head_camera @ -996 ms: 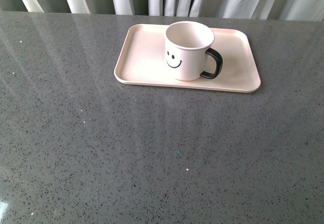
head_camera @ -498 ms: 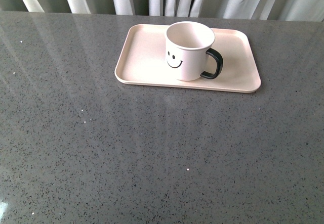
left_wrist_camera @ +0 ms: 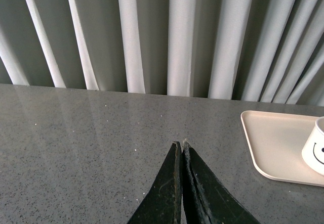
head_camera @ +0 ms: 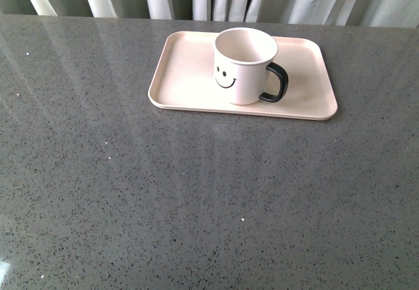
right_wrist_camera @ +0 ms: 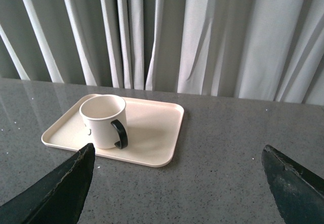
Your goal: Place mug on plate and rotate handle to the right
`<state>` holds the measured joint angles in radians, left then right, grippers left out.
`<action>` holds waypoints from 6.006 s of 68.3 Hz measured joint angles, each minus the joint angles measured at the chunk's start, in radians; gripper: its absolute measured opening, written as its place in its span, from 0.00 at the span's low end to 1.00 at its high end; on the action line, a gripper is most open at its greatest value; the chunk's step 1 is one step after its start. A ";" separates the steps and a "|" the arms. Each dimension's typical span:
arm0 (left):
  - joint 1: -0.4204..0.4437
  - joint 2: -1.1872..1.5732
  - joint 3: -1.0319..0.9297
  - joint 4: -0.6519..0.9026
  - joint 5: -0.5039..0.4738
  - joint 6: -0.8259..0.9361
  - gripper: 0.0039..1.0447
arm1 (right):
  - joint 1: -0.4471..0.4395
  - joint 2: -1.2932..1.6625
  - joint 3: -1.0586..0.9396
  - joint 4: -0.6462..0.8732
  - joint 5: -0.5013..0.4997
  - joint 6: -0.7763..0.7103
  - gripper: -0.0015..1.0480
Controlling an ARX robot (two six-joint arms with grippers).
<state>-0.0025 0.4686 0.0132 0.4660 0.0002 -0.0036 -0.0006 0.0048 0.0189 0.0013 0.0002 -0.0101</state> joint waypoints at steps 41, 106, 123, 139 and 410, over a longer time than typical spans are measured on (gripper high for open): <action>0.000 -0.239 0.000 -0.233 0.000 0.000 0.01 | 0.000 0.000 0.000 0.000 0.000 0.000 0.91; 0.001 -0.452 0.000 -0.467 0.000 0.000 0.76 | 0.000 0.000 0.000 0.000 0.000 0.000 0.91; 0.001 -0.452 0.000 -0.467 0.000 0.001 0.91 | -0.098 0.493 0.254 -0.367 -0.251 -0.166 0.91; 0.001 -0.452 0.000 -0.467 0.000 0.001 0.91 | -0.064 1.149 0.554 -0.002 -0.195 -0.190 0.91; 0.001 -0.453 0.000 -0.467 0.000 0.001 0.91 | 0.096 2.300 1.771 -0.460 -0.261 -0.452 0.10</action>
<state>-0.0017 0.0158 0.0135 -0.0006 0.0002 -0.0029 0.0956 2.3051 1.7901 -0.4591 -0.2604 -0.4618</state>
